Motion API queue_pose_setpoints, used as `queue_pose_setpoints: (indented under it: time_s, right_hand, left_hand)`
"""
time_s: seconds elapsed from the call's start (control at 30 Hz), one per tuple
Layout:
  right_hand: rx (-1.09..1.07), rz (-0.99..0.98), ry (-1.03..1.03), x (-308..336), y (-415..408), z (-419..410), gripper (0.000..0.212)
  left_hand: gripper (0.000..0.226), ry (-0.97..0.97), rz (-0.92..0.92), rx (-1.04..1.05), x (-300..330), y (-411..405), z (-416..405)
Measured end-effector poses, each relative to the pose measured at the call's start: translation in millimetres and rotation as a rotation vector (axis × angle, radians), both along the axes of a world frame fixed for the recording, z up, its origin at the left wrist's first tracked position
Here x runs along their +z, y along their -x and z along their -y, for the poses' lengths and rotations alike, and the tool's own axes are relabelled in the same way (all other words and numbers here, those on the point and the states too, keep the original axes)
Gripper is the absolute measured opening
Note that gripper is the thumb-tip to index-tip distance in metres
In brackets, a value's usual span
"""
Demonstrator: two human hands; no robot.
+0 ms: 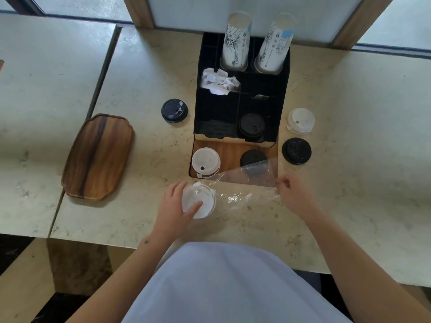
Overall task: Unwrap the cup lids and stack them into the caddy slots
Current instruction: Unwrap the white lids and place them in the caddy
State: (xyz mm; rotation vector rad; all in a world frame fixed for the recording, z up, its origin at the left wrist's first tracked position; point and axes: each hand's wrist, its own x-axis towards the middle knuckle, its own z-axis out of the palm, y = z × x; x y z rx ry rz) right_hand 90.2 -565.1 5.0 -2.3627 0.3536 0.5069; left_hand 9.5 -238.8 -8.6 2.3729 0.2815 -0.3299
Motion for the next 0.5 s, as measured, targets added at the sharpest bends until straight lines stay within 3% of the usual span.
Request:
queue_pose_setpoints:
  time_s: [0.13,0.23,0.33,0.4,0.5]
  right_hand:
    - [-0.355,-0.356,-0.436,4,-3,-10,0.022]
    - [-0.367,-0.498,-0.615,13,-2,-14,0.022]
    - [-0.383,-0.663,-0.765,17,8,-15,0.022]
    - [-0.300,-0.728,-0.811,21,15,-18,0.015]
    - [-0.069,-0.714,-0.718,25,24,-26,0.010]
  left_hand:
    - [0.063,0.170,-0.204,0.438,-3,7,-10]
    - [0.045,0.393,-0.387,0.608,-5,7,-15]
    - [0.029,0.670,-0.493,0.609,-6,5,-16]
    - [0.023,0.728,-0.496,0.549,-4,4,-13]
    - [0.018,0.729,-0.509,0.449,-1,4,-4]
